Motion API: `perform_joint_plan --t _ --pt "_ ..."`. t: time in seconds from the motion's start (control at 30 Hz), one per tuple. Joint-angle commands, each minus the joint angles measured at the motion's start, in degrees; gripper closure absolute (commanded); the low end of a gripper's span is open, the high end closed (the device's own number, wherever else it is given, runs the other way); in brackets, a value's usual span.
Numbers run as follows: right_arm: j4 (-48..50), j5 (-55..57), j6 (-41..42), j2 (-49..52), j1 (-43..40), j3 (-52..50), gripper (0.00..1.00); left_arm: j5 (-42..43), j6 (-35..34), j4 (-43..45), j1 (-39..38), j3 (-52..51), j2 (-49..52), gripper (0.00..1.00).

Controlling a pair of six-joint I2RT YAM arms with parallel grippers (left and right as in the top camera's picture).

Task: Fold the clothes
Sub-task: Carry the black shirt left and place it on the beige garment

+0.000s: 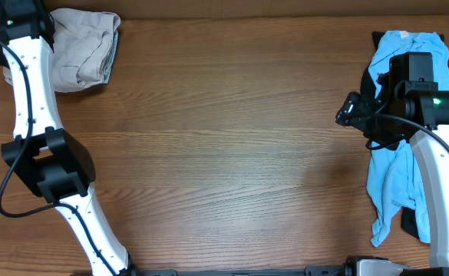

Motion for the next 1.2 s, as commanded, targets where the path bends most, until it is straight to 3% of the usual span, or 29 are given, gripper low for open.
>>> perform_joint_plan --t 0.0,0.03,0.13,0.3,0.53,0.67,0.87,0.93,1.0,1.17 --pt "0.2 0.1 -0.2 0.2 -0.3 -0.2 0.13 4.6 -1.2 0.9 -0.5 -0.1 2.7 0.95" --pt "0.2 0.1 -0.2 0.2 -0.3 -0.2 0.13 8.2 -1.2 1.0 -0.9 -0.1 3.6 0.67" --pt "0.2 0.1 -0.2 0.2 -0.3 -0.2 0.13 16.2 -1.2 1.0 -1.6 -0.1 4.8 0.00" --pt "0.3 0.0 -0.2 0.2 -0.3 -0.2 0.13 26.1 -1.5 0.9 -2.6 -0.1 5.6 0.00" --pt "0.6 0.0 -0.2 0.2 -0.3 -0.2 0.13 26.3 -3.8 0.3 -4.6 2.2 4.2 0.00" --pt "0.5 0.1 -0.8 0.0 -0.3 1.5 0.14 26.3 -3.8 -8.2 -5.7 6.9 0.0 0.00" --pt "-4.0 0.1 -6.1 -3.3 -0.3 13.1 0.13 26.1 -3.7 -23.8 -6.1 12.8 -10.0 0.00" --pt "-6.6 0.6 -6.7 -5.0 -0.3 19.0 0.13 26.1 -3.8 -25.1 -6.0 12.8 -13.0 0.00" --pt "-9.7 2.9 -6.7 -6.5 -0.3 25.2 0.00 26.1 -3.8 -25.0 -6.0 12.8 -15.0 0.00" --pt "-16.0 8.7 -6.7 -11.4 -0.3 43.0 0.00 26.1 -3.8 -25.0 -6.0 12.8 -17.1 0.00"
